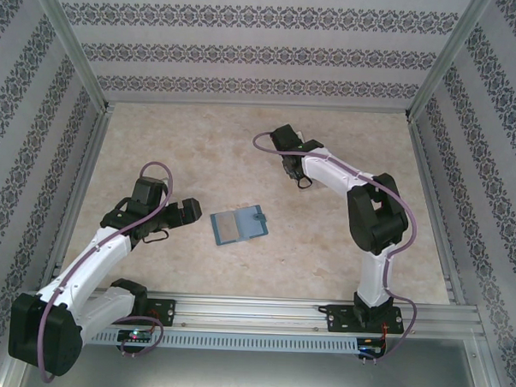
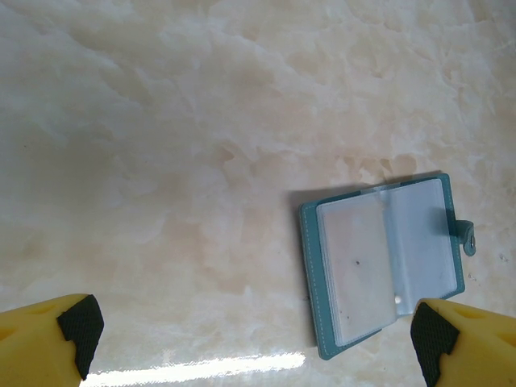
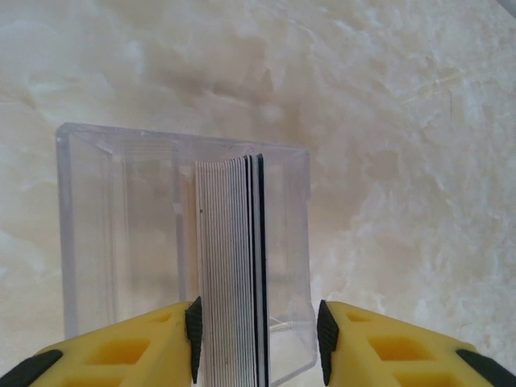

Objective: Put the credit cards into the card holder

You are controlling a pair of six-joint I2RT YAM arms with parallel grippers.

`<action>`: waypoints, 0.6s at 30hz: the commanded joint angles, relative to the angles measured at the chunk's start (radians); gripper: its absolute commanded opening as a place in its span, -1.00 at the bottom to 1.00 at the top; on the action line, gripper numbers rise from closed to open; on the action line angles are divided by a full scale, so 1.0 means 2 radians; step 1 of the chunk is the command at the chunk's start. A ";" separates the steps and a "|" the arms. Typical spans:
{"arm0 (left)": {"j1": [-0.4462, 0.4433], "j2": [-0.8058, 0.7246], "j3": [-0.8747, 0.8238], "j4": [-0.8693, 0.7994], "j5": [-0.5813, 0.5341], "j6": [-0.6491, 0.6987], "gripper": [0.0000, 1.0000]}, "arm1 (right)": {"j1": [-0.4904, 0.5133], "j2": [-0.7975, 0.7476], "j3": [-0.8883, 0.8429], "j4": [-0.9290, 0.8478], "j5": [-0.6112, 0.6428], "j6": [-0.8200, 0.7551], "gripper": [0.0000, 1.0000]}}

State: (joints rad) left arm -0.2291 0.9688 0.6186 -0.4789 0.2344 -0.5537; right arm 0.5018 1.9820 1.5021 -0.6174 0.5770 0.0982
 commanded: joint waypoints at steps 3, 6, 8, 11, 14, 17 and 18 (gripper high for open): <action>-0.004 -0.014 0.000 -0.001 0.001 0.000 0.99 | 0.006 0.008 -0.005 -0.007 0.018 0.009 -0.05; -0.004 -0.019 0.000 -0.004 -0.002 -0.001 0.99 | 0.006 -0.004 -0.009 -0.004 0.005 0.010 -0.01; -0.004 -0.022 -0.006 0.005 -0.002 -0.002 0.99 | 0.005 -0.012 -0.009 -0.004 0.003 0.013 0.00; -0.004 -0.017 0.001 -0.004 -0.003 -0.001 0.99 | 0.000 -0.024 -0.013 -0.001 -0.022 0.016 0.02; -0.004 -0.020 -0.007 0.006 -0.003 -0.003 0.99 | -0.006 -0.030 -0.014 0.000 -0.043 0.022 0.08; -0.004 -0.017 -0.001 -0.001 -0.002 -0.001 0.99 | -0.012 -0.029 -0.021 0.004 -0.063 0.028 0.12; -0.004 -0.018 0.000 -0.003 -0.003 -0.001 0.99 | -0.014 -0.027 -0.022 0.006 -0.070 0.030 0.13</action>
State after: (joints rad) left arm -0.2291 0.9405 0.6170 -0.4793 0.2337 -0.5537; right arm 0.4934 1.9560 1.4757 -0.6144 0.4915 0.1280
